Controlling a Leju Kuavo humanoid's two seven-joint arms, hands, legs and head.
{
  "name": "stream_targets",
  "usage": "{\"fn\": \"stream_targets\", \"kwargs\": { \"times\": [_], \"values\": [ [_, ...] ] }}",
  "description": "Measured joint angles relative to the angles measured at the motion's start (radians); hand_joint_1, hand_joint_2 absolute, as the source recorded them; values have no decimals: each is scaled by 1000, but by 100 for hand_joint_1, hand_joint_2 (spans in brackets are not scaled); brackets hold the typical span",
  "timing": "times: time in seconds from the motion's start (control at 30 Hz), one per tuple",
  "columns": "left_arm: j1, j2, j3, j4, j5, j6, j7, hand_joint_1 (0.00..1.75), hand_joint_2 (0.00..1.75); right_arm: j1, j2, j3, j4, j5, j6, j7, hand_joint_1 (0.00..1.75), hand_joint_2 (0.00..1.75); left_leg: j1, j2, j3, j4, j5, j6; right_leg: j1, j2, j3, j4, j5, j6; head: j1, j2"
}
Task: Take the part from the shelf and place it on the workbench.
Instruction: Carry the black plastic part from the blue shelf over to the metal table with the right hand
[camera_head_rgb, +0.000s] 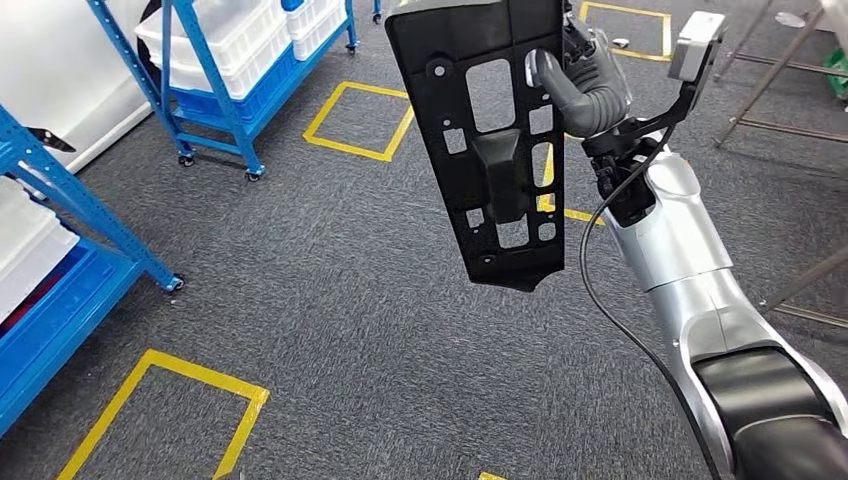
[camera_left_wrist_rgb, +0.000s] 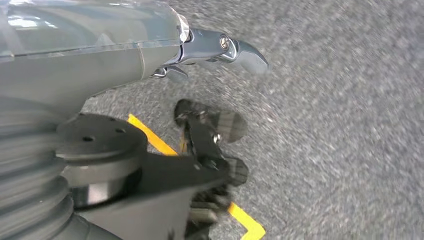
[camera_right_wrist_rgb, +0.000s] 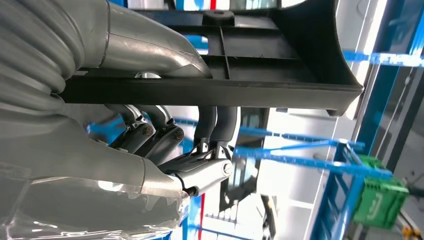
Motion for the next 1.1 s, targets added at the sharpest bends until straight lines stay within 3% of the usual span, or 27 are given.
{"fn": "stream_targets", "kwargs": {
  "times": [0.03,0.1,0.17,0.23,0.3,0.37,0.4,0.43,0.47,0.53,0.6,0.67,0.73,0.77,0.83,0.87,0.9,0.93,0.97,1.03,1.1],
  "values": [
    [0,0,0,0,-1,0,0,0,175,-1,0,0,0,0,0,0,175,175,4,-24,24,-57,21,1,-1,13,-4,6,-1,5,0,0],
    [-1,0,0,0,-2,0,2,0,175,-1,-1,-2,0,1,0,1,175,175,6,-52,43,-101,26,5,-4,38,-15,9,2,19,0,0],
    [-4,0,-1,0,-2,0,3,0,175,1,-5,-4,0,2,2,1,175,175,4,-31,48,-111,30,17,-10,56,-21,6,7,35,0,0],
    [-9,0,-1,0,-1,0,3,0,175,-2,-11,-8,0,2,4,2,175,175,3,-7,55,-125,38,32,-9,10,-37,35,-11,43,0,0],
    [-10,1,-1,0,1,0,3,0,175,-7,-14,-10,2,1,5,2,175,175,-1,18,59,-133,41,41,-5,-61,-90,145,-67,47,1,0],
    [-8,2,-1,0,2,0,3,0,175,-8,-14,-9,5,1,5,3,175,175,-5,44,59,-132,39,43,-8,-84,-149,265,-112,49,1,0],
    [-7,2,0,0,3,0,3,0,175,-8,-14,-9,7,1,4,4,175,175,-7,57,60,-132,37,43,-9,-86,-157,281,-109,49,1,0],
    [-7,2,0,0,3,0,2,0,175,-8,-14,-8,8,1,3,4,175,175,-8,70,61,-132,35,42,-9,-89,-142,255,-88,49,1,0],
    [-7,2,0,0,4,0,2,0,175,-8,-14,-8,9,1,2,5,175,175,-9,82,64,-132,32,41,-9,-100,-107,192,-54,46,1,0],
    [-7,2,0,0,6,0,1,0,175,-10,-13,-8,9,2,0,5,175,175,-14,103,71,-132,26,36,1,-141,-31,52,-8,37,1,0],
    [-7,2,0,0,8,0,0,0,175,-12,-11,-8,9,2,-1,5,175,175,-18,121,75,-133,20,27,13,-157,-4,-2,-3,27,1,0],
    [-7,1,0,0,10,1,-1,0,175,-13,-10,-9,8,2,-2,4,175,175,-19,139,79,-134,14,16,13,-132,-4,-5,-1,17,0,0],
    [-7,1,0,0,12,1,-2,0,175,-16,-8,-10,6,3,-2,4,175,175,-16,120,73,-107,-10,7,8,-110,3,-13,1,6,0,0],
    [-6,1,0,0,13,1,-2,0,175,-18,-7,-10,5,3,-2,3,175,175,-14,96,56,-65,-35,3,5,-101,7,-17,2,0,0,0],
    [-1,1,0,0,13,0,-2,0,175,-20,-3,-9,6,5,-2,3,175,175,-11,51,-12,75,-96,1,6,-79,8,-17,1,-7,0,0],
    [2,1,0,0,14,1,-2,0,175,-19,-1,-9,6,6,-2,4,175,175,-10,44,-46,138,-114,0,7,-64,8,-16,0,-8,0,0],
    [4,1,0,0,14,1,-2,0,175,-18,1,-8,7,8,-2,4,175,175,-10,40,-68,170,-114,-1,7,-49,8,-15,0,-8,0,0],
    [6,1,0,0,14,1,-2,0,175,-17,1,-8,7,9,-2,5,175,175,-10,39,-71,162,-92,0,7,-34,8,-13,0,-8,0,0],
    [6,1,0,0,15,1,-2,0,175,-17,2,-8,7,10,-2,5,175,175,-9,34,-54,112,-54,1,7,-19,9,-10,-1,-7,0,0],
    [5,1,0,0,15,1,-2,0,175,-19,2,-8,7,10,-2,5,175,175,-4,-6,2,-29,18,6,7,7,6,0,-6,0,0,0],
    [5,1,0,0,15,1,-1,0,175,-21,3,-8,7,12,-3,6,175,175,-1,-36,35,-104,39,10,4,30,-2,6,-6,11,0,0]
  ]
}}
